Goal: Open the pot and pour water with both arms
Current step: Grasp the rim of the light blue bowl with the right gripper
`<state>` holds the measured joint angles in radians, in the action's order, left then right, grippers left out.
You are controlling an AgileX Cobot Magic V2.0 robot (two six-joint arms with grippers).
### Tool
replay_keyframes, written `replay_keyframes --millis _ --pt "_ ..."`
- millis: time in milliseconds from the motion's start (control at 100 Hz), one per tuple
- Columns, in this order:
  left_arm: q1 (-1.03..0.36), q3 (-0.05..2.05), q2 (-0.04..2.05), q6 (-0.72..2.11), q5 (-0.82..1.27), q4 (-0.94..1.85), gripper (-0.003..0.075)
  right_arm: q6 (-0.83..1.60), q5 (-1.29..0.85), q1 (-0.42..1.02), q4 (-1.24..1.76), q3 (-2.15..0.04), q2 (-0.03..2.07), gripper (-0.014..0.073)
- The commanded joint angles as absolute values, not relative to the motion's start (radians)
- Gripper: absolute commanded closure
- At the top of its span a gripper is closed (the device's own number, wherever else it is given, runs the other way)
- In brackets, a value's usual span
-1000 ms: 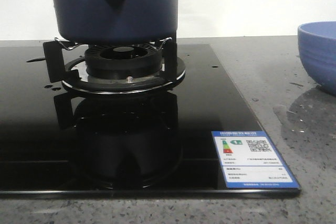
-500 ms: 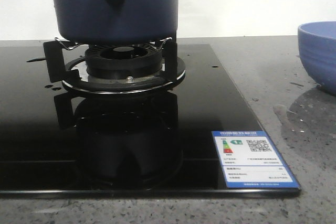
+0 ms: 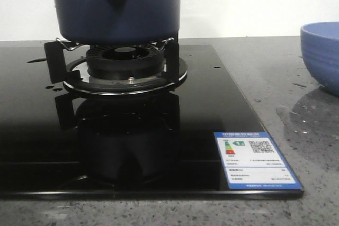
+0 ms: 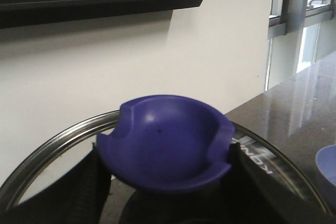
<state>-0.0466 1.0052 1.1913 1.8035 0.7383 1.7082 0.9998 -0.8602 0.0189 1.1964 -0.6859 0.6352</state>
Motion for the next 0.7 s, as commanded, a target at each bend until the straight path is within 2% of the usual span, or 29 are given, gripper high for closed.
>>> replay_keyframes --millis 0,230,390,540,690 --pt "-0.037 0.97 1.091 1.775 0.724 1.757 0.0346 0.98 -0.766 0.019 1.243 -0.718 0.645 0.0017" --pt "-0.037 0.752 0.873 1.775 0.606 1.761 0.0346 0.944 -0.571 0.014 1.213 -0.718 0.657 0.0017" --pt "-0.037 0.68 0.767 1.773 0.54 1.787 0.0346 0.881 -0.453 0.007 1.13 -0.729 0.697 0.0017" --pt "-0.056 0.674 0.711 1.771 0.482 1.797 0.0351 0.538 -0.473 -0.078 0.763 -0.817 0.758 0.0018" --pt "-0.103 0.674 0.696 1.771 0.443 1.8 0.0353 0.153 -0.694 -0.182 0.402 -0.957 0.852 0.0018"
